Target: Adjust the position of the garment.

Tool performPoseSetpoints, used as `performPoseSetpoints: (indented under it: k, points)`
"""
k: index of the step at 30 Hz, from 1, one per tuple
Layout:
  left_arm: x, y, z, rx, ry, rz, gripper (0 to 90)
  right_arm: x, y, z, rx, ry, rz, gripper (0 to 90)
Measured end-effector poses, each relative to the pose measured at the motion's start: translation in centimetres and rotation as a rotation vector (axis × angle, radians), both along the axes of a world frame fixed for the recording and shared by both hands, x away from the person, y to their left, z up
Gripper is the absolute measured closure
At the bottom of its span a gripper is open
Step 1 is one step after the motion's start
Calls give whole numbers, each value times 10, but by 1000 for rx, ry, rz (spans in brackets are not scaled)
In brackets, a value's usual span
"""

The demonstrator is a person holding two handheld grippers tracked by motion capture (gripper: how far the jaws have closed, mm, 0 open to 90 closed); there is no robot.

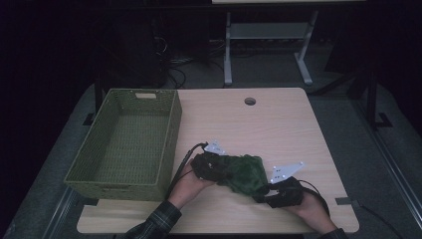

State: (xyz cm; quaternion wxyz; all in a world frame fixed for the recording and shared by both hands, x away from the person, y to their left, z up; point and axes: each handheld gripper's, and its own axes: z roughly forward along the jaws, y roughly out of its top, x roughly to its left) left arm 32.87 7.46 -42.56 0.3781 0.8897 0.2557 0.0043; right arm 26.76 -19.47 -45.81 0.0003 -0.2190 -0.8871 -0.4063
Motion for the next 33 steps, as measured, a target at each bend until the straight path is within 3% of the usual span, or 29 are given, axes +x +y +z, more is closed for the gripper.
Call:
performPoseSetpoints:
  k: [10, 16, 18, 24, 33]
  points:
    - [0, -2, 0, 5, -5, -13, 568, -12, -25, 17, 69, -91, -87, 521]
    - [0, -2, 0, 9, -1, -9, 568, -21, -31, 27, 120, -154, -97, 491]
    - [-1, -2, 0, 8, -1, -8, 567, -21, -33, 29, 129, -154, -104, 492]
    - [-1, 0, 5, -4, -3, -21, 530, -20, -41, 24, 108, -140, -144, 449]
    - [-1, 0, 20, -25, -18, -58, 448, -16, -66, 12, 38, -110, -279, 342]
